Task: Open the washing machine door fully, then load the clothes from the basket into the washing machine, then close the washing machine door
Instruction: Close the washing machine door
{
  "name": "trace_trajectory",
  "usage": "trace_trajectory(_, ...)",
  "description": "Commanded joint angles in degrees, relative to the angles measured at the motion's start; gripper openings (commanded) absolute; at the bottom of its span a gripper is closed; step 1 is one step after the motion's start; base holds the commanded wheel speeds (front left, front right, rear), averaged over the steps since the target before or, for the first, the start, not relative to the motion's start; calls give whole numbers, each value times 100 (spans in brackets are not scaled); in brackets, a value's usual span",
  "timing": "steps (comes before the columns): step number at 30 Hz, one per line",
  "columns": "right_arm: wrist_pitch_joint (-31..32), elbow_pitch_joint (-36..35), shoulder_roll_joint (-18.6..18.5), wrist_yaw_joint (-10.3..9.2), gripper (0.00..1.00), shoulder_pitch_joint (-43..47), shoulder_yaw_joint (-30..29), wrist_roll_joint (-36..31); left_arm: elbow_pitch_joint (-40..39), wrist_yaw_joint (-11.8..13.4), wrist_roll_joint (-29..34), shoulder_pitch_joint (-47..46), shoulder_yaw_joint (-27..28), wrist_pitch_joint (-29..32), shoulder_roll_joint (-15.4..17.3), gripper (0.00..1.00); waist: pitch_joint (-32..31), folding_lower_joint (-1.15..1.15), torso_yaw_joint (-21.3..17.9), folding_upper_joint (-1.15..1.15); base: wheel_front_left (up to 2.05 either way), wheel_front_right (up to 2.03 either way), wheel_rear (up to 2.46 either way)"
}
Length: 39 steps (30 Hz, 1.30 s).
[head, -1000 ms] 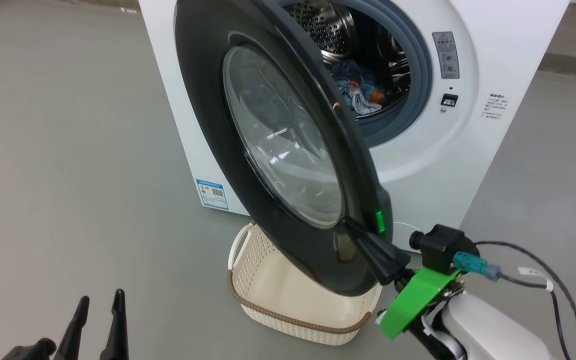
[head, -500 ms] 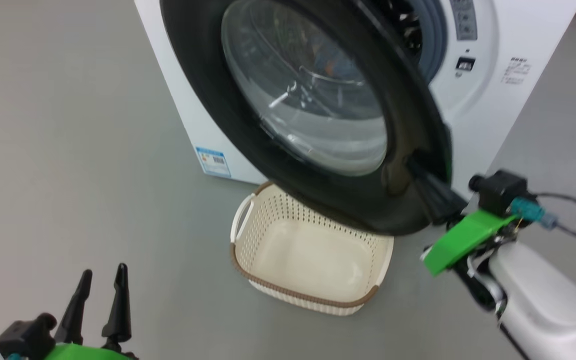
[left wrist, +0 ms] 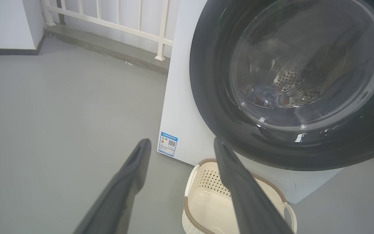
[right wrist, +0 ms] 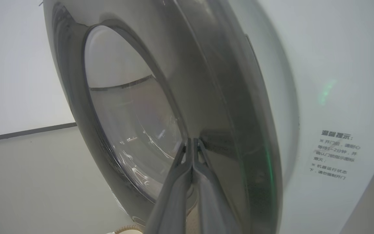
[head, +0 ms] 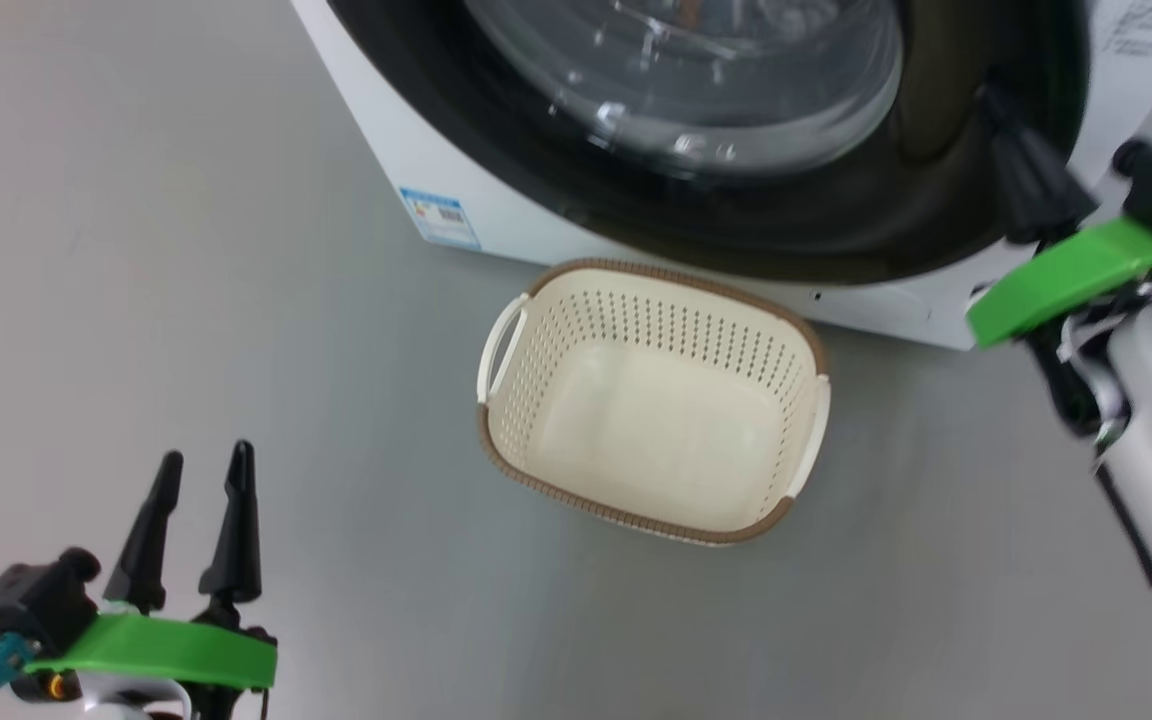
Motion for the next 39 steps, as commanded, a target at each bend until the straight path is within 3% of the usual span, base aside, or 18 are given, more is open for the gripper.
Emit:
trace_trajectory(1,-29,-52,-71,-2,0,-219,-55,-98,-156,-19,-62,-220,200,-60,221,100,312,0,131,0,0,0,0)
trace_trajectory(16,-29,549,-155,-2,0,-1422,-479,-607,-126,-20,-212,-534,185,-60,237,100,780,0,245,0,0,0,0)
trace_trajectory(29,-29,589,182,-2,0,-952,-447,-661,-62,-20,-163,-481,158,-60,286,100,389,0,13,0,0,0,0)
trace_trajectory(31,-29,505,219,-2,15,-818,-458,-593,-45,-20,-150,-460,159,-60,298,100,282,0,-42,0,0,0,0)
trace_trajectory(32,-29,466,231,-2,28,-740,-451,-561,-39,-20,-144,-444,161,-60,303,100,221,0,-74,0,0,0,0)
trace_trajectory(34,-29,372,254,-2,46,-579,-431,-509,-31,-20,-125,-407,161,-60,315,100,91,0,-147,0,0,0,0)
trace_trajectory(35,-29,310,263,-2,67,-494,-429,-493,-29,-20,-115,-384,164,-60,320,100,20,0,-192,0,0,0,0)
trace_trajectory(36,-29,241,272,-2,99,-409,-433,-476,-29,-20,-105,-360,165,-60,325,100,-52,0,-240,0,0,0,0)
trace_trajectory(39,-29,106,290,-2,100,-230,-436,-439,-27,-20,-78,-308,167,-60,335,100,-207,0,-346,0,0,0,0)
